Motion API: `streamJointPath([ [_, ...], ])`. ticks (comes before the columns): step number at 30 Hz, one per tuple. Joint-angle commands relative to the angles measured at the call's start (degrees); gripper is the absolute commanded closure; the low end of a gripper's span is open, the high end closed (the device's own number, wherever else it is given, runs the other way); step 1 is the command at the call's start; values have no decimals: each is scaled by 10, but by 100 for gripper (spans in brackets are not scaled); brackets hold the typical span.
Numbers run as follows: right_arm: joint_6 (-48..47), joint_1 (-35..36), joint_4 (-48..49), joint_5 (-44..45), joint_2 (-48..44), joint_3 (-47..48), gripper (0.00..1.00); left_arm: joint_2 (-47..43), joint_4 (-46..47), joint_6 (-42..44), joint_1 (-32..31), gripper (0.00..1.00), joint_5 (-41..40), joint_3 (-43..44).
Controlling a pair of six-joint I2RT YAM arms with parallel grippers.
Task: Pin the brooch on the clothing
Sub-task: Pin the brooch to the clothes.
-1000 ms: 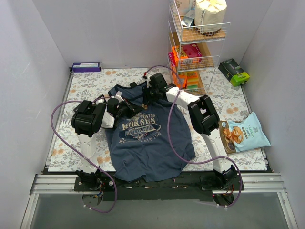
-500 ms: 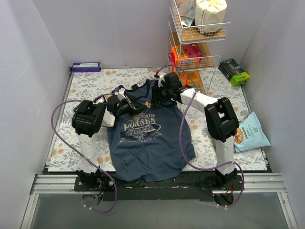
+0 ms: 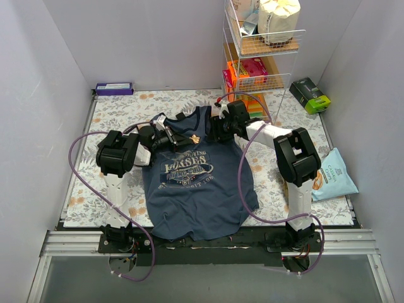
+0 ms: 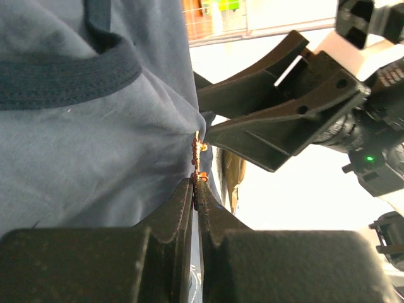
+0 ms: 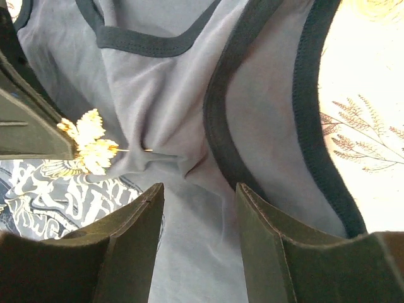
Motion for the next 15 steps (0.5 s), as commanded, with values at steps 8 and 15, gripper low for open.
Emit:
streamJointPath([
  [8, 7, -13, 37, 0, 37, 30, 43, 43, 124, -70, 7, 100, 51, 10],
  [15, 7, -13, 35, 24, 65, 46, 58, 43, 133, -75, 7, 100, 56, 11],
])
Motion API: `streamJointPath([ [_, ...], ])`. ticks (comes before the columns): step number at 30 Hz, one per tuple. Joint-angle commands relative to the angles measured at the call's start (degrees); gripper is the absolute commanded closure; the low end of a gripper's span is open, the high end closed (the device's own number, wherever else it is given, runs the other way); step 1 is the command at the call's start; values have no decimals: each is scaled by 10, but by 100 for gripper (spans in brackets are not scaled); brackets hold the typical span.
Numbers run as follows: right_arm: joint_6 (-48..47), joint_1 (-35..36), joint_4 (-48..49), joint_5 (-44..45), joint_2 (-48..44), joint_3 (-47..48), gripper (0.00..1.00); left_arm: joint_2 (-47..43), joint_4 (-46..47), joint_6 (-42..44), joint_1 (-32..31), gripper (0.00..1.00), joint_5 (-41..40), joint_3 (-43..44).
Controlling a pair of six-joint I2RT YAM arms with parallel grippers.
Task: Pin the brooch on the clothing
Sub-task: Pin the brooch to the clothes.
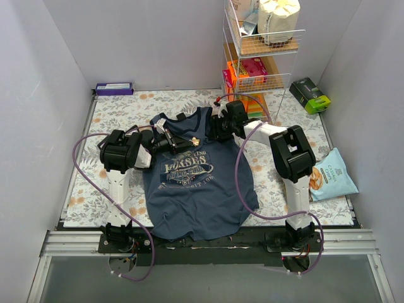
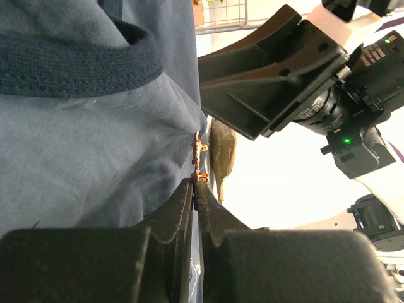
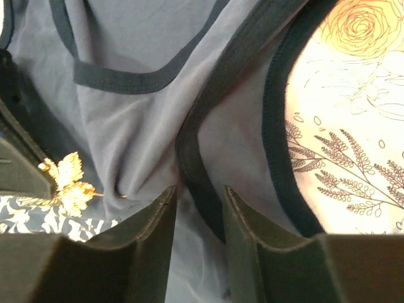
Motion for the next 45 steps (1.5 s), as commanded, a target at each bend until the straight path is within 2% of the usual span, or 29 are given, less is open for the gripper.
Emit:
streamJointPath([
  [1, 11, -8, -4, 27, 28, 27, 61, -11, 32, -5, 0, 100, 20, 10],
  [6, 7, -8, -19, 90, 26, 19, 76, -14, 32, -3, 1, 100, 22, 11],
  [13, -2, -8, -52, 161, 27, 11, 82, -19, 35, -6, 2, 100, 23, 9],
  [24, -4, -8, -84, 237, 29, 21, 83, -29, 46, -13, 11, 100, 26, -3],
  [45, -1, -8, -94, 238, 36, 30, 84, -31, 93, -46, 11, 100, 27, -20],
])
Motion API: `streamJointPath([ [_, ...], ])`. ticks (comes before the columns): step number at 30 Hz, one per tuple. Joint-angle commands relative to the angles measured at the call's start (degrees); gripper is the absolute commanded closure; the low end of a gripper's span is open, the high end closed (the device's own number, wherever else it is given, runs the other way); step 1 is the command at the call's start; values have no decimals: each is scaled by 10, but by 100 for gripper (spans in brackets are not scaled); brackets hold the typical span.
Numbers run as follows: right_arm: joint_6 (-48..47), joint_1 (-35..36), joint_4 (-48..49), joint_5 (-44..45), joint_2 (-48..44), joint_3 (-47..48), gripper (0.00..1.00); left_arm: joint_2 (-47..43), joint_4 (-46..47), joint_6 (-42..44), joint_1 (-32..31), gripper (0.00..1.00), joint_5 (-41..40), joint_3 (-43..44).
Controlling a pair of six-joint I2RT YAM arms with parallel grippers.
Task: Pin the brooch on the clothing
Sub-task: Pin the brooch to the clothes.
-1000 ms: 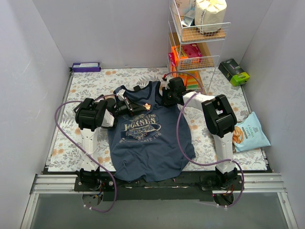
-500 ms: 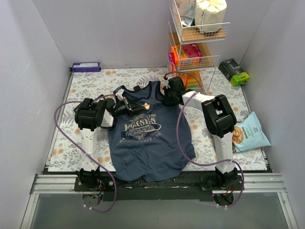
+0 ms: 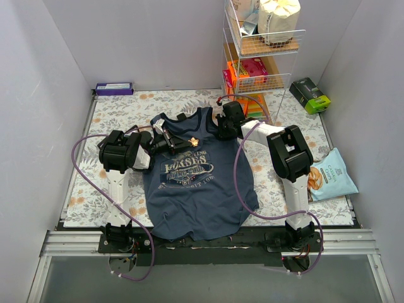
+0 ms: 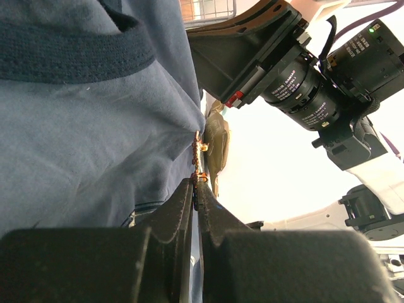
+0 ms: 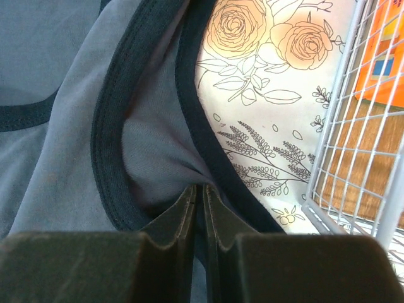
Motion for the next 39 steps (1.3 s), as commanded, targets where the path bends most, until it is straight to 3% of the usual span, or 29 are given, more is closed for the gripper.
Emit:
streamJointPath([
  [1, 8, -18, -65, 47, 18, 9, 84, -31, 52, -26, 3, 100, 11, -7],
  [10, 7, -17, -68, 38, 17, 12, 82, -29, 72, -37, 3, 100, 13, -6],
  [14, 3, -18, -61, -9, -3, 6, 73, -18, 89, -49, 3, 100, 15, -1],
  [18, -1, -17, -39, -55, -46, -24, 55, -15, 95, -54, 3, 100, 17, 1],
  [21, -1, -15, -25, -72, -69, -42, 50, -15, 97, -56, 3, 100, 18, 4],
  [28, 3, 1, -14, -97, -75, -49, 49, -12, 107, -64, 3, 100, 16, 3],
  [35, 20, 4, -18, -30, -105, -65, 45, -14, 113, -68, 3, 100, 17, 2],
  [39, 26, 4, 6, -38, -140, -92, 42, -11, 121, -76, 3, 100, 18, 6],
])
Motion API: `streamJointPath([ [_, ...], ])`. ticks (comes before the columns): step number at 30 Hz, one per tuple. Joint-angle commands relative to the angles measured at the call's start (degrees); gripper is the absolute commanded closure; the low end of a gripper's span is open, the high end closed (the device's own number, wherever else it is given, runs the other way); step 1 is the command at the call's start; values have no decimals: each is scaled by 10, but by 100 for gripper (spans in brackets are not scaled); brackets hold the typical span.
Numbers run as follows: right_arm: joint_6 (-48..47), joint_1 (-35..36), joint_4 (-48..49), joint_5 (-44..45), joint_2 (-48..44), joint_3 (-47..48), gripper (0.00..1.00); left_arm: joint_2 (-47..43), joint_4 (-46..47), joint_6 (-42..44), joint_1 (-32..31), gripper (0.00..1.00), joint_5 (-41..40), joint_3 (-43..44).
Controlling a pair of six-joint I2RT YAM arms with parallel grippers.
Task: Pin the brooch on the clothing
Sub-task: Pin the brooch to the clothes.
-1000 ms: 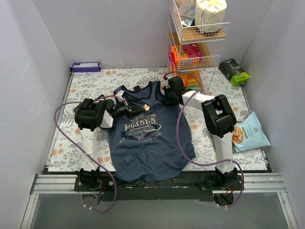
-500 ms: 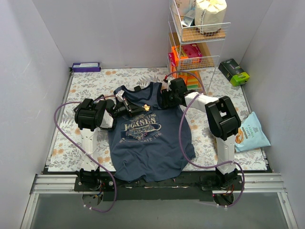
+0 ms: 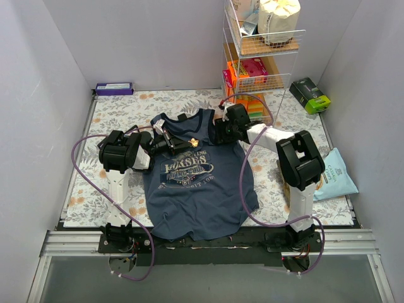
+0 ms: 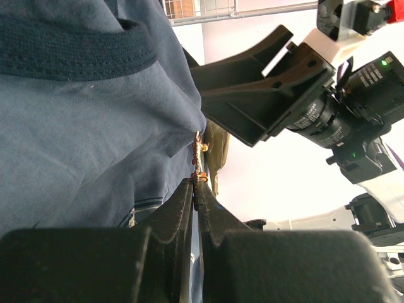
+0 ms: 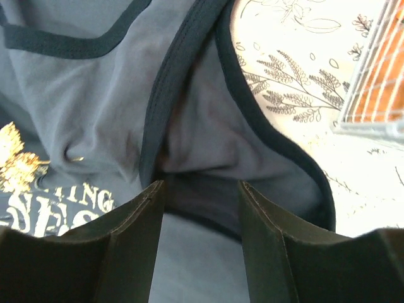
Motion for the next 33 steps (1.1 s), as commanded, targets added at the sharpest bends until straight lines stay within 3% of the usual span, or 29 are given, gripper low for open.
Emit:
streamJointPath([
  [1, 18, -1, 26, 10, -66, -23, 42, -11, 122, -76, 3, 100, 13, 11],
  [33, 57, 18, 121, -113, 38, 24, 46, 0, 145, -96, -8, 100, 14, 12],
])
